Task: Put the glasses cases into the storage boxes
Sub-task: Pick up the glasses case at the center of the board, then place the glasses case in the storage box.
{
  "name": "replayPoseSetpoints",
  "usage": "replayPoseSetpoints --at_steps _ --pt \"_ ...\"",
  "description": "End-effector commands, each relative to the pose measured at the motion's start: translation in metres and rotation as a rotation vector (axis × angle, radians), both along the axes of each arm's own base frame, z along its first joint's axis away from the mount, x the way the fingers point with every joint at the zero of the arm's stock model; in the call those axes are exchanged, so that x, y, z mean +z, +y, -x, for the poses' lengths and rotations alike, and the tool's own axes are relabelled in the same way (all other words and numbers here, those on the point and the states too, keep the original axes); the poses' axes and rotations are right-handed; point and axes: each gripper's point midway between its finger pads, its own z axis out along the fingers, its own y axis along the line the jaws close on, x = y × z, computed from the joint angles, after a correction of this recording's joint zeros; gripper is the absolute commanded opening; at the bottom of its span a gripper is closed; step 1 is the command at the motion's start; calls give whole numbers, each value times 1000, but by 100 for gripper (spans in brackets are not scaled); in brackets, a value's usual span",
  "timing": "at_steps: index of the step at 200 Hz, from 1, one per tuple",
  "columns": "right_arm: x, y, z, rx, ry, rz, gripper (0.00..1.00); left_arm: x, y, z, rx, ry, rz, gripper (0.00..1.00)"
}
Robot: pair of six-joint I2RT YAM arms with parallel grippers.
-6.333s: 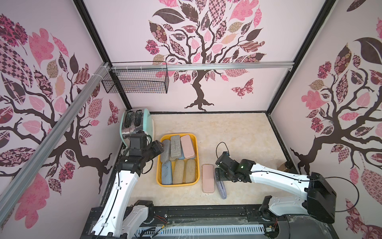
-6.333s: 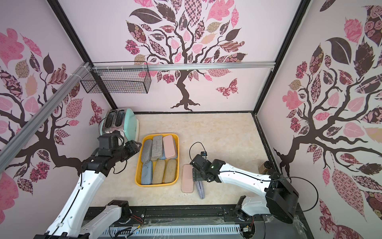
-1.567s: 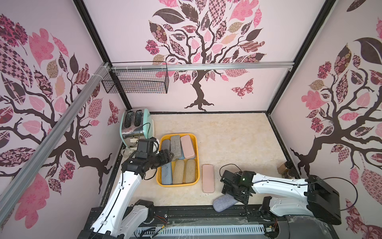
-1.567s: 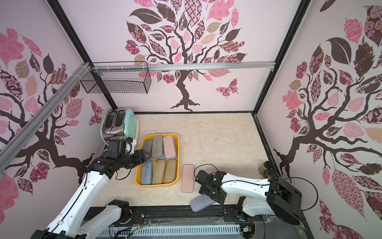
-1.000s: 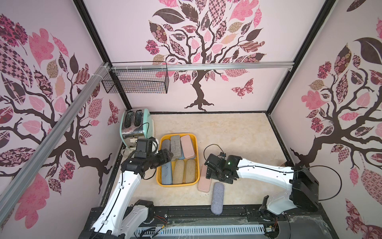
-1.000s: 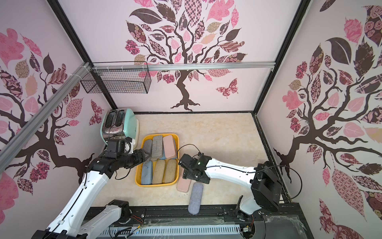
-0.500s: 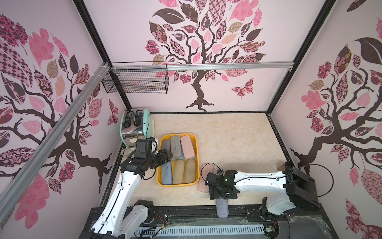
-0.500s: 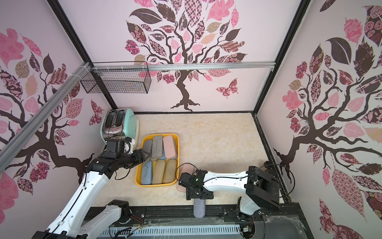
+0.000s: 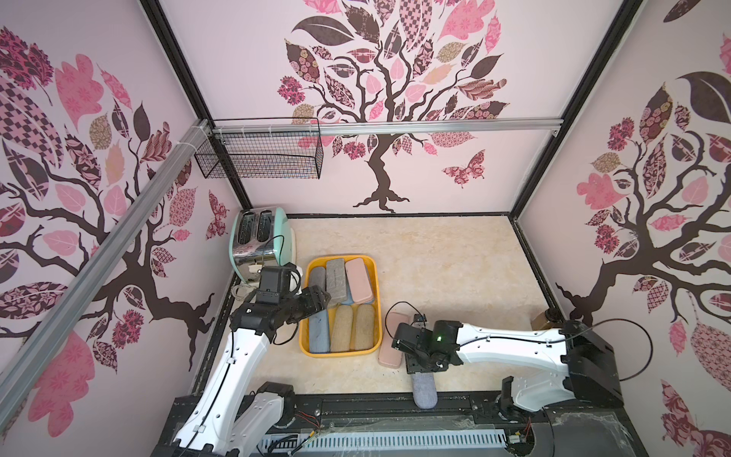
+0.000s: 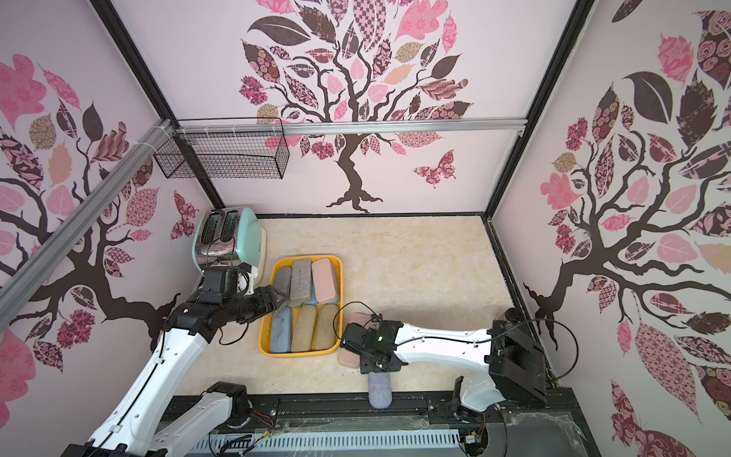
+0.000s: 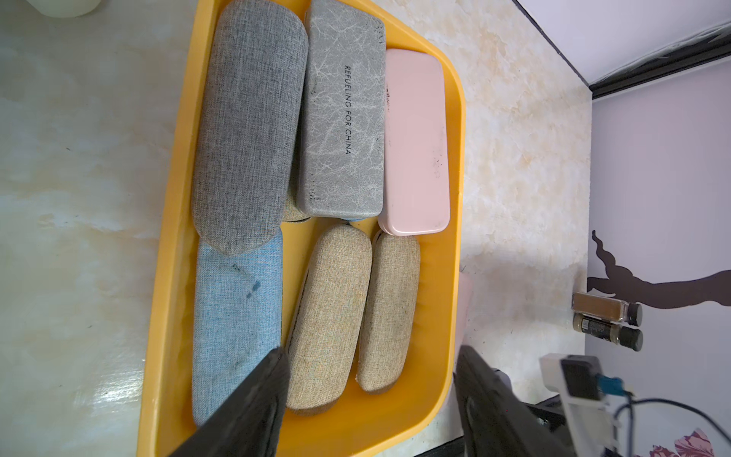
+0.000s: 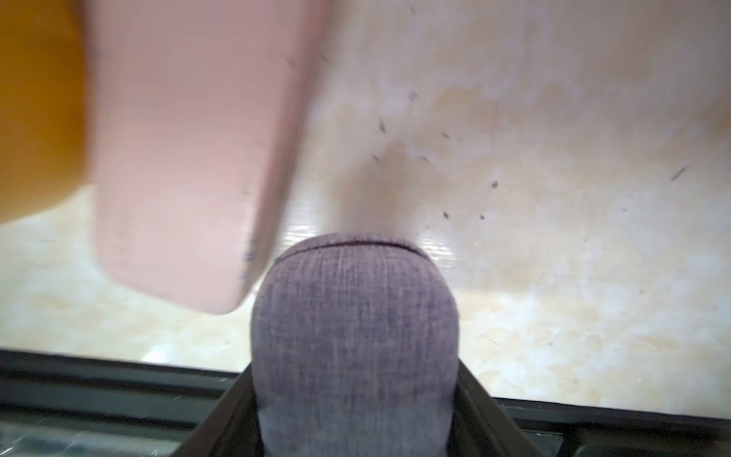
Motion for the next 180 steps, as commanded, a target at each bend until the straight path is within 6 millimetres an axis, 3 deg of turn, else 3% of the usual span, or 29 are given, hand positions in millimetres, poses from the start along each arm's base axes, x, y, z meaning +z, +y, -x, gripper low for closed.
replayPoseSetpoints --at_steps 1,14,36,84,100,122,125,130,155,180 --pt "70 26 -28 89 -177 -96 59 20 11 -4 42 -51 -31 69" --pt "97 46 -42 130 -248 -136 59 25 20 -5 88 -60 -60 70" --pt "121 91 -59 197 -313 -199 60 32 37 -6 166 -82 -110 72" --pt "138 201 -108 330 -451 -227 60 24 64 -9 262 -58 -166 73" --pt "125 233 -117 370 -446 -224 60 19 79 -8 317 -49 -151 73" --pt "103 257 -127 360 -417 -180 59 14 103 -4 413 -30 -207 76" --pt "93 257 -127 357 -400 -161 59 13 104 -4 417 -33 -208 77" --pt "96 263 -129 348 -397 -174 59 12 105 -5 423 -34 -208 77" --pt "59 271 -123 293 -310 -164 59 6 104 -9 422 -22 -201 77" --pt "26 261 -120 240 -266 -85 59 2 102 -10 415 -18 -187 77"
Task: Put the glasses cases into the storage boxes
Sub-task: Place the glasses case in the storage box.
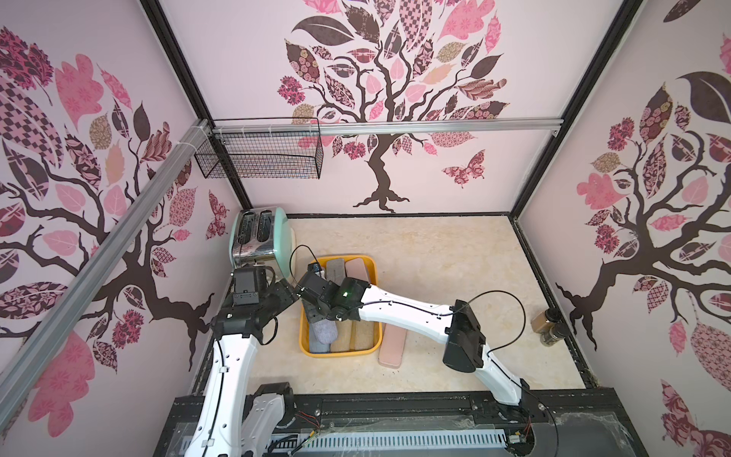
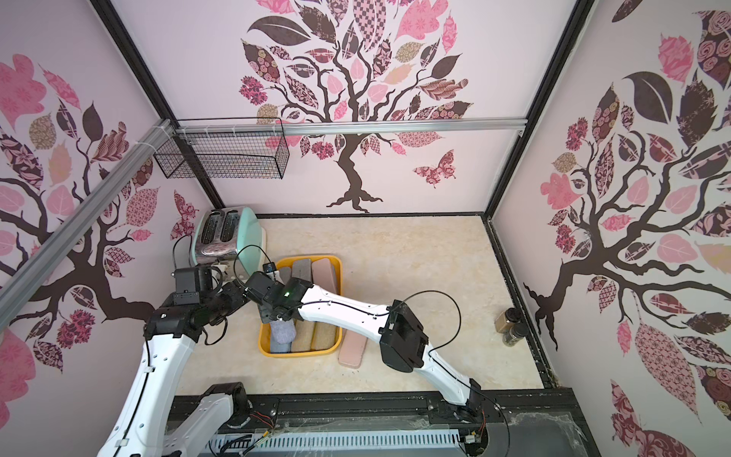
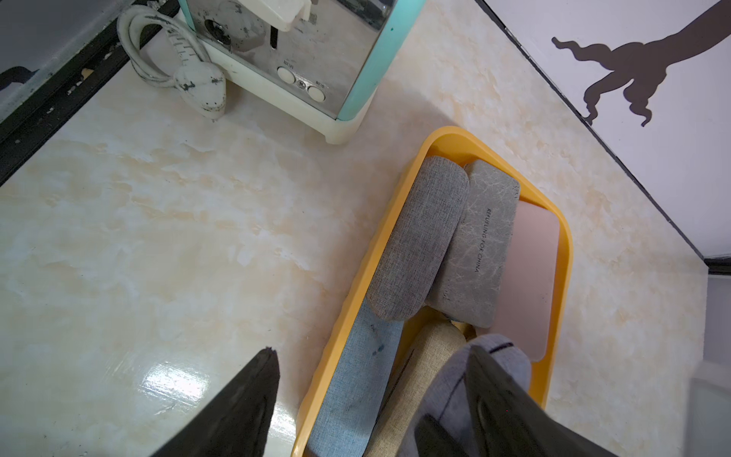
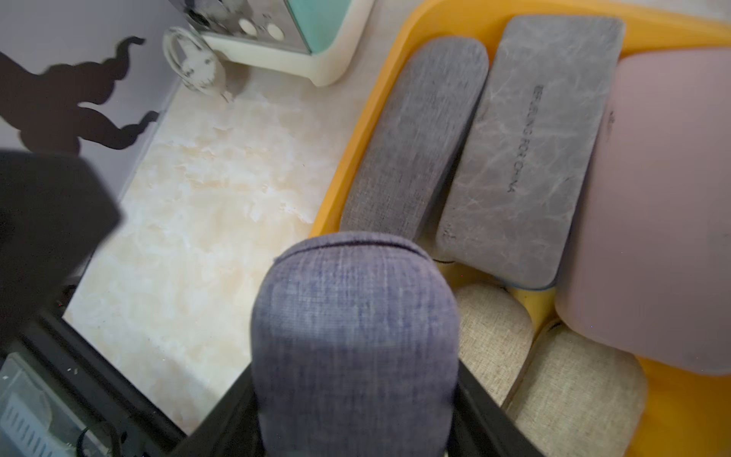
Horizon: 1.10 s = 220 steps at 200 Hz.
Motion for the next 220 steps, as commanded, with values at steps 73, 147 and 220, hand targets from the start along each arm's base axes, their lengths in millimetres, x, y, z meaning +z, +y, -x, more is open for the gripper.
replayPoseSetpoints --at_steps 73,147,220 --pt "-43 -21 13 -60 89 105 90 -11 -6 -2 -24 -7 35 77" --pt "68 -133 -4 -248 -148 46 95 -13 -19 -4 -75 -10 59 77" --pt "-46 -273 32 -461 123 28 97 -17 -29 -5 -115 4 65 76"
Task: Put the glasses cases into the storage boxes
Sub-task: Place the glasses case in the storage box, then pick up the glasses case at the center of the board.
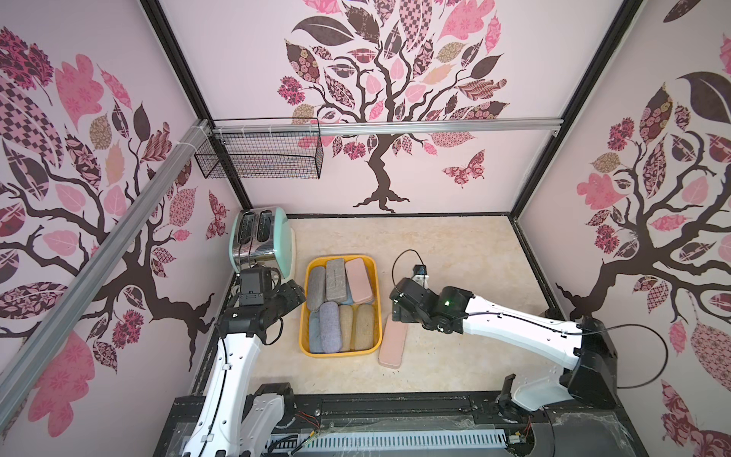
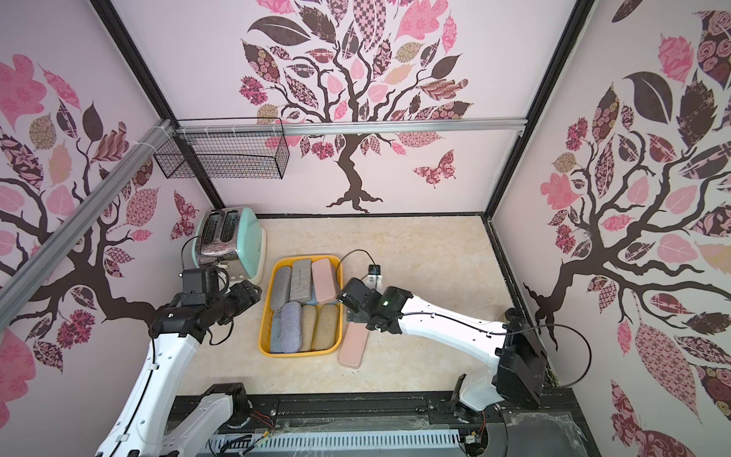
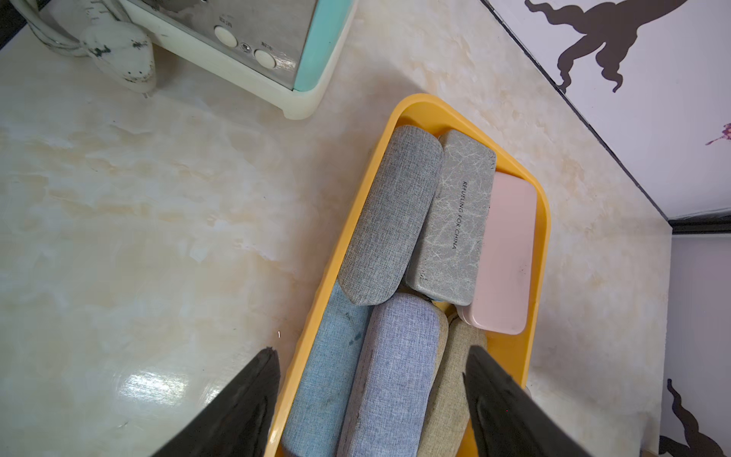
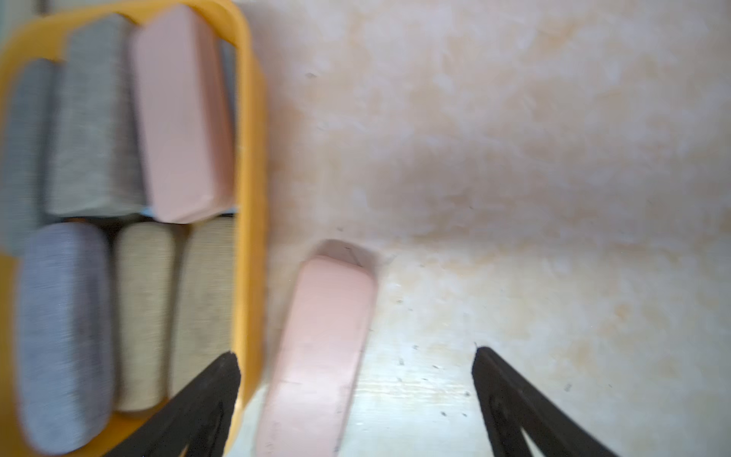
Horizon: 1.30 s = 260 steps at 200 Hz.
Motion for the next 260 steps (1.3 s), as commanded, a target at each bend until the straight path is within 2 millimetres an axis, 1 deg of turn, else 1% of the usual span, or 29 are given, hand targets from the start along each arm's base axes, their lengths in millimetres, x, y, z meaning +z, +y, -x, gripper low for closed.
replayPoseSetpoints --at_steps 1,19,40,64,85,111,122,144,176,218,260 --pt "-29 14 17 9 80 -95 97 -8 -3 -1 -16 9 1 76" --pt "-45 25 21 33 125 -113 97 -9 -7 1 -29 13 -3 76" --pt "-57 31 23 47 162 -107 97 -7 -10 2 -42 11 -12 76" --pt "-68 45 29 81 210 -148 99 -7 -12 3 -47 7 -19 76" --pt "-76 46 29 79 220 -128 99 -7 -13 2 -52 7 -19 76" --pt "-74 52 24 82 207 -127 99 -8 -14 2 -56 9 -16 76" --pt "-75 51 22 72 205 -109 100 -7 -14 2 -58 8 -16 76" --pt "-80 51 20 60 224 -68 100 -8 -15 2 -60 11 -15 76" --pt "-88 56 18 55 231 -72 100 -9 -17 1 -67 11 -10 76" --pt "-97 53 17 47 246 -27 100 -10 -18 1 -75 16 -5 75" --pt "-103 54 17 50 254 -27 99 -9 -20 1 -83 11 0 75"
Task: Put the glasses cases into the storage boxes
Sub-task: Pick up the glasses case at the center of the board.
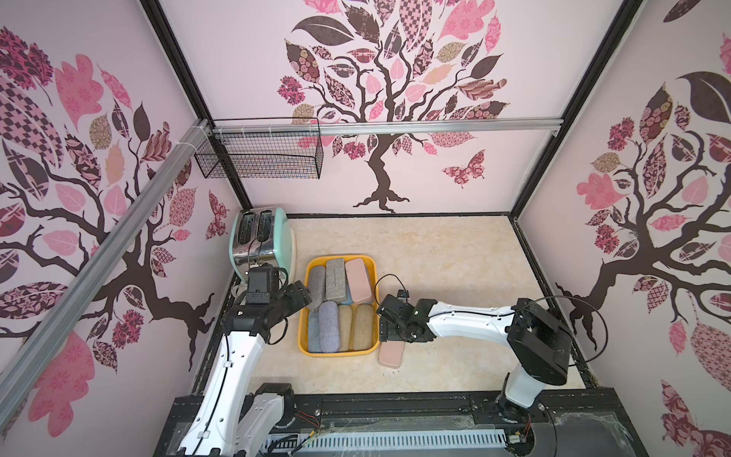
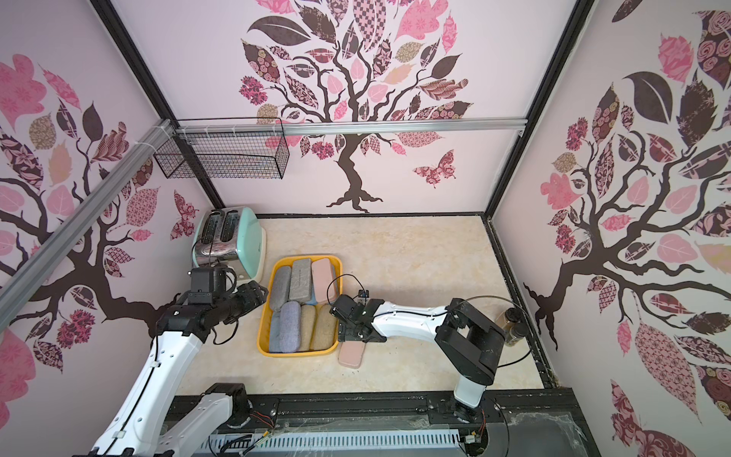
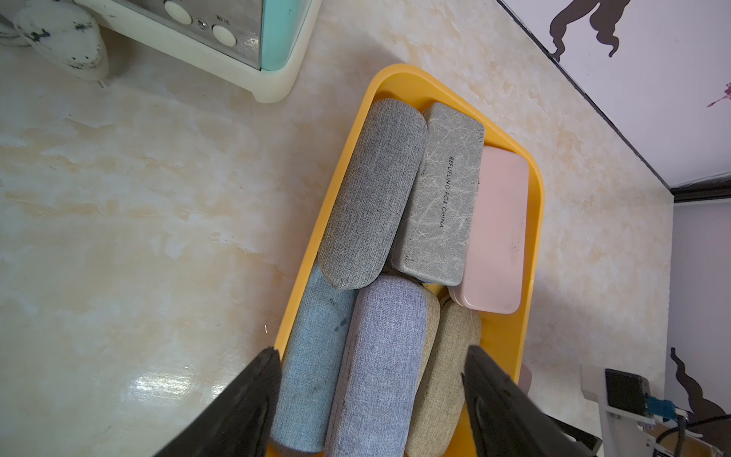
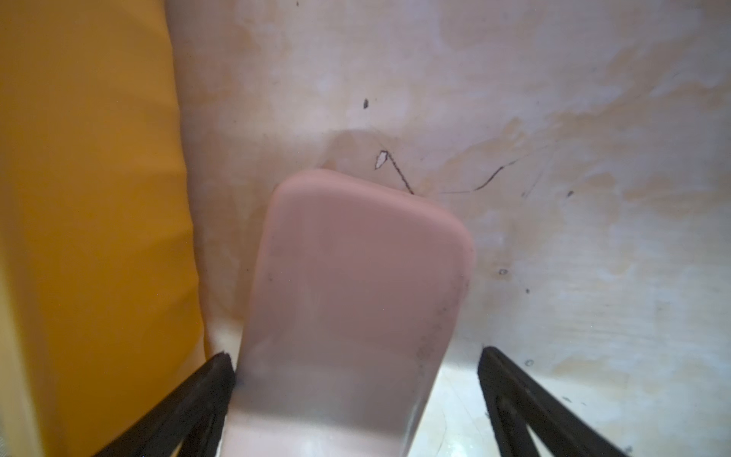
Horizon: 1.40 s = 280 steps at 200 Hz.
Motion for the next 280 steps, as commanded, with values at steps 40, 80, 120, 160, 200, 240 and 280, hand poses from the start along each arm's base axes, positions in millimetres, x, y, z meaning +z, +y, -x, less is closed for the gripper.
replayPoseSetpoints --at_steps 40,80,120,160,200,240,280 --pt "-17 -14 -1 -19 13 101 99 -6 -5 0 -24 -2 9 75" --pt "-14 -36 3 -35 1 169 99 -6 -6 0 -27 2 11 75" --pt "-6 -53 6 -39 -18 208 93 -8 -7 0 -29 7 13 75" --pt "-11 -57 15 -37 29 213 92 -9 -8 -1 -33 13 18 75" --pt "-22 -55 20 -24 71 226 87 -10 -7 -1 -32 16 18 75" --pt "-25 -58 22 -21 74 244 76 -8 -7 0 -32 8 17 75" --pt "-17 -66 18 -30 53 290 61 -7 -8 0 -37 6 20 75"
